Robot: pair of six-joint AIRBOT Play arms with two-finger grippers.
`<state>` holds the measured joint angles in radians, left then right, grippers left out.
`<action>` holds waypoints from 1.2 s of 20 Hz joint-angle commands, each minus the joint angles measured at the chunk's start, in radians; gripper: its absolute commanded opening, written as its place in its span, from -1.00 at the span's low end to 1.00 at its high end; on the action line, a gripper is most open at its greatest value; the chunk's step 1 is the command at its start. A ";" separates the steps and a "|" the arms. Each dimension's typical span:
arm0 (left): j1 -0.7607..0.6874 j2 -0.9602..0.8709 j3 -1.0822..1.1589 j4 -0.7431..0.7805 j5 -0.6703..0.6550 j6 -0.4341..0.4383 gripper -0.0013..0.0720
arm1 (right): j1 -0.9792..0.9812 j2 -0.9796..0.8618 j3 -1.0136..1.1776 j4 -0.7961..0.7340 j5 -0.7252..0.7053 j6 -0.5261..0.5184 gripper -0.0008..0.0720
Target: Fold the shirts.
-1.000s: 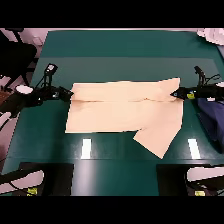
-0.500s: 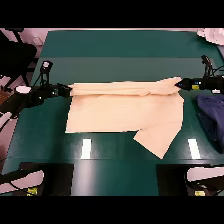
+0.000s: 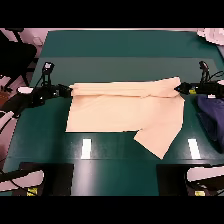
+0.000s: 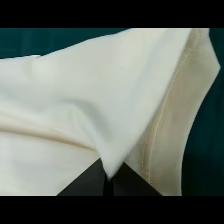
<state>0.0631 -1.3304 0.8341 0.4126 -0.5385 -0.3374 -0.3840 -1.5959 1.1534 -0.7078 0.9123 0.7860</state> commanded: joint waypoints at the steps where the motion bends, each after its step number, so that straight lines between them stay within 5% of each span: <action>1: 0.001 -0.028 0.000 0.004 -0.013 0.004 -0.90 | 0.000 0.000 -0.019 0.000 -0.023 -0.001 -0.92; 18: 0.001 -0.043 0.000 0.060 -0.086 -0.029 -0.90 | 0.000 0.000 -0.019 0.001 0.039 0.002 -0.88; 19: 0.001 -0.043 0.000 0.059 -0.095 -0.030 -0.54 | 0.000 0.000 -0.019 0.001 0.049 0.002 -0.50; 20: 0.001 -0.043 0.000 0.059 -0.100 -0.038 0.11 | 0.000 0.000 -0.019 0.001 0.057 0.003 0.08; 21: 0.001 -0.042 0.002 0.060 -0.101 -0.063 0.20 | 0.000 0.000 -0.019 0.001 0.061 0.011 0.32; 24: 0.001 -0.035 0.014 0.063 -0.113 -0.090 0.21 | 0.000 0.006 -0.018 0.000 0.082 0.021 0.32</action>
<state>0.0647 -1.3705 0.8391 0.4728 -0.6346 -0.3962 -0.3847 -1.5948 1.1343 -0.7078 0.9714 0.7994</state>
